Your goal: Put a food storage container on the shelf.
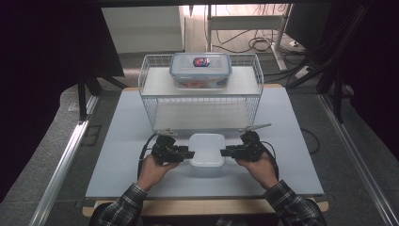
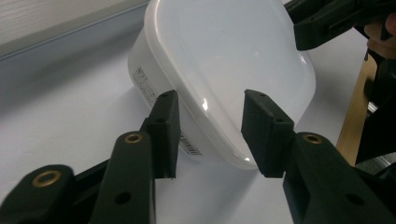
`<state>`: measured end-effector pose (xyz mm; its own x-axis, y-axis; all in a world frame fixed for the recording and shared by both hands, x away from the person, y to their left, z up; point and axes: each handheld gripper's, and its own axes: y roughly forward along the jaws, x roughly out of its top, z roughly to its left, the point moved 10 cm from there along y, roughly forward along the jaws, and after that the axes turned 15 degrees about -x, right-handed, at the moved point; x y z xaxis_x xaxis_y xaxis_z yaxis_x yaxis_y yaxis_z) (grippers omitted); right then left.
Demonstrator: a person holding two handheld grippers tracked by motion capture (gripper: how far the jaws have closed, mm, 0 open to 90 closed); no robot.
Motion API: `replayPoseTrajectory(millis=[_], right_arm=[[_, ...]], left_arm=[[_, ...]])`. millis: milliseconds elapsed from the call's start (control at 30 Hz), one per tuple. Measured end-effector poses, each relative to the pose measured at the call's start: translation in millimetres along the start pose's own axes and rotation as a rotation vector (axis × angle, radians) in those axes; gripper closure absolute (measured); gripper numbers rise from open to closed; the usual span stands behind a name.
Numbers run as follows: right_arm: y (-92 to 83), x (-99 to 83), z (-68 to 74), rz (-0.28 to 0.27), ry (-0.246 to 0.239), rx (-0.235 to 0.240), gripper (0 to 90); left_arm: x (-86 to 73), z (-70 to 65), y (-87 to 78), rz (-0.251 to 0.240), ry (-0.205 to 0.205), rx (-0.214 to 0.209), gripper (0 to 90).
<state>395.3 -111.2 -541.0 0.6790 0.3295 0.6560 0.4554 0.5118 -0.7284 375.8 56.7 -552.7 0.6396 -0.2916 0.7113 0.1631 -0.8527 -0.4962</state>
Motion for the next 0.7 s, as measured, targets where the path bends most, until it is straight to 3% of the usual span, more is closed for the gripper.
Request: replayPoseTrajectory(millis=[100, 300, 500, 700], right_arm=[[-2.5, 2.7, -0.2, -0.022, 0.008, -0.008, 70.1], [-4.0, 3.5, -0.3, -0.048, 0.039, -0.005, 74.3], [-3.7, 4.2, 0.2, -0.080, 0.009, -0.040, 78.9], [-1.4, 6.5, -0.3, -0.100, 0.026, -0.041, 78.2]], left_arm=[[3.4, 1.1, -2.5, -0.046, -0.011, 0.037, 66.2], [4.2, 3.5, -3.8, -0.102, -0.055, 0.042, 71.5], [4.0, 5.9, -6.6, -0.134, -0.082, 0.041, 77.6], [4.2, 6.2, -6.5, -0.147, -0.089, 0.052, 78.0]])
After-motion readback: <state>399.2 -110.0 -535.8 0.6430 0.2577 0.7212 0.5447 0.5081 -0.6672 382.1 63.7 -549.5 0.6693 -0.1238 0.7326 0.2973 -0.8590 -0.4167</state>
